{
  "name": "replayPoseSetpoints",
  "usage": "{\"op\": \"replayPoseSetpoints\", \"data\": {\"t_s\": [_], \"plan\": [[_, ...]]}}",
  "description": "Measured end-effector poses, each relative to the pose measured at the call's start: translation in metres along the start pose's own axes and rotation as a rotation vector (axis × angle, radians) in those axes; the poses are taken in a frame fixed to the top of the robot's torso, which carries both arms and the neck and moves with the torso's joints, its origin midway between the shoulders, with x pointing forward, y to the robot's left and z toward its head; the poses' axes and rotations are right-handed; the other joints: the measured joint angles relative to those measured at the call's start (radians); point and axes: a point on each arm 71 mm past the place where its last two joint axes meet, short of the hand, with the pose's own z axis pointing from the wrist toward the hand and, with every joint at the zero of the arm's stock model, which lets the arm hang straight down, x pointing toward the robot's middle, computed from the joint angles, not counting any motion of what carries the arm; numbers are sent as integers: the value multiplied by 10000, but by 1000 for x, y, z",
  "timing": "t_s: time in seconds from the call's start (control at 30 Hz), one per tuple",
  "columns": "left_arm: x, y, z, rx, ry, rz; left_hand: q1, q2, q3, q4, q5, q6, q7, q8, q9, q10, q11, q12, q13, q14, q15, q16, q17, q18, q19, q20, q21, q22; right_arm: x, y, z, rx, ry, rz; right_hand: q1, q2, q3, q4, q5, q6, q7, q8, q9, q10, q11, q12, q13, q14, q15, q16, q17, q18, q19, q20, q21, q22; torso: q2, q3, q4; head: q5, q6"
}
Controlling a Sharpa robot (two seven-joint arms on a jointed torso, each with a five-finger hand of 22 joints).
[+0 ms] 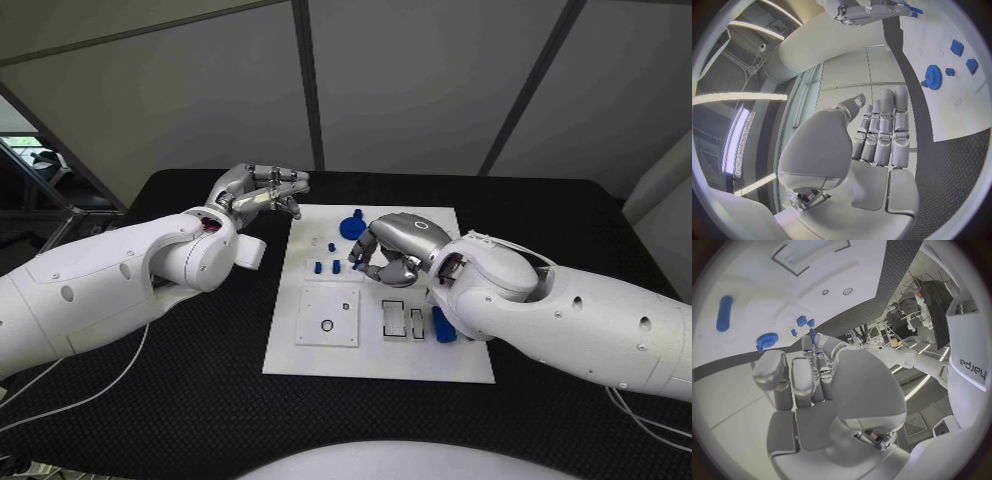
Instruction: Assemble the parts on the task board
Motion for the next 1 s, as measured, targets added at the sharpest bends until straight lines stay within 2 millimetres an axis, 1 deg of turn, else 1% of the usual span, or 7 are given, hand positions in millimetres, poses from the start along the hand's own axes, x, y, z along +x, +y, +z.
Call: {"op": "replayPoseSetpoints", "data": {"t_s": [0.17,0.47,0.7,0.87,1.0], "plan": [[1,0,0,3,17,-9,0,0,0,0,0,0,0,0,0,0,0,0,0,0,0,0,-21,-1,0,0,0,-13,15,5,3,-113,409,118,0,0,0,0,0,-2,-2,-11,-5,0,0,0,-1,0,0,0,-9,1,0,0,1,23,7,4,-14,104,-79],[2,0,1,10,41,-23,0,0,0,0,0,1,0,0,0,0,0,0,1,0,0,0,-21,-1,0,0,0,-13,27,8,6,-165,876,91,0,0,0,0,0,-7,-5,-18,0,0,0,0,-1,0,0,0,-18,1,0,0,1,22,7,12,-20,244,-210],[3,0,2,12,56,-34,0,0,0,0,0,1,0,0,0,1,0,0,1,0,0,0,-20,0,0,0,0,-12,36,10,6,-229,1255,31,0,0,0,0,0,-13,-11,-20,1,0,0,0,-1,0,0,0,-18,0,0,0,0,21,7,12,-22,309,-294],[3,0,2,10,56,-35,0,0,0,0,0,0,0,0,0,1,0,0,1,0,0,0,-20,-1,0,0,0,-12,39,10,6,-241,1441,-12,0,0,0,0,0,14,16,6,-3,0,0,0,-1,0,0,0,-19,0,0,0,0,21,7,13,-23,327,-348],[3,0,2,7,52,-34,0,0,0,0,0,0,0,0,1,1,0,0,1,0,0,0,-19,-1,0,0,0,-12,41,10,5,-244,1568,-31,0,-1,0,0,-1,15,17,6,-6,0,0,0,-1,0,0,0,-29,1,0,0,0,20,7,12,-23,373,-408]]}}
